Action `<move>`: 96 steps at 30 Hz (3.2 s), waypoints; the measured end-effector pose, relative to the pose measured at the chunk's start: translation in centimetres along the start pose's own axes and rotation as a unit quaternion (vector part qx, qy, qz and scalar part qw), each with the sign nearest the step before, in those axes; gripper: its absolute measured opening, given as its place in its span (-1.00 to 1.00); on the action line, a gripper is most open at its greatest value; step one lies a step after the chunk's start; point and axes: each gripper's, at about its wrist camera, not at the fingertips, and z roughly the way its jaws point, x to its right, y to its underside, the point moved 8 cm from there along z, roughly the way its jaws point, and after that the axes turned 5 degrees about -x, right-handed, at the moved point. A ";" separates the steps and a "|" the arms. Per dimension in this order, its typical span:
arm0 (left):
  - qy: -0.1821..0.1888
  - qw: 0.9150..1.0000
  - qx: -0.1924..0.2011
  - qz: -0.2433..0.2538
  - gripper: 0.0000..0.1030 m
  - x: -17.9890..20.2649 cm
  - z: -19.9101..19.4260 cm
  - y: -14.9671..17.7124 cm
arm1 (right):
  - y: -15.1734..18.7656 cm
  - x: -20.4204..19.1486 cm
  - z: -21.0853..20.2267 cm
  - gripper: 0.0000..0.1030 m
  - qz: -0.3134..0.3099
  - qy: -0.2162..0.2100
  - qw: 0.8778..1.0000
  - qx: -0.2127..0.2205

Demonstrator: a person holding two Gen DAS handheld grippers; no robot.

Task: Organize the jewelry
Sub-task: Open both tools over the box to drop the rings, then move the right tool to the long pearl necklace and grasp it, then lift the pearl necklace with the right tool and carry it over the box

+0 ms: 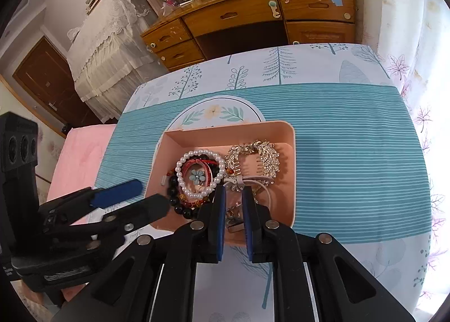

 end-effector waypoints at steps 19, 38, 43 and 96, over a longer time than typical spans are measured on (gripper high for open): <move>-0.117 0.992 0.050 -0.014 0.09 -8.9 -9.3 11.5 | 11.6 -7.7 -1.3 -0.38 -0.079 -0.010 0.996 -0.027; -0.145 0.979 0.067 -0.130 0.09 -16.5 -9.4 22.5 | 24.2 -19.4 5.2 -0.20 -0.204 0.003 0.973 -0.112; -0.136 0.978 0.074 -0.139 0.09 -17.4 -9.3 22.2 | 24.2 -21.0 6.2 -0.04 -0.248 0.045 0.962 -0.103; -0.114 0.982 0.147 -0.007 0.09 -7.9 -10.8 7.9 | -2.4 -13.2 -21.5 -0.92 -0.085 0.006 0.962 0.260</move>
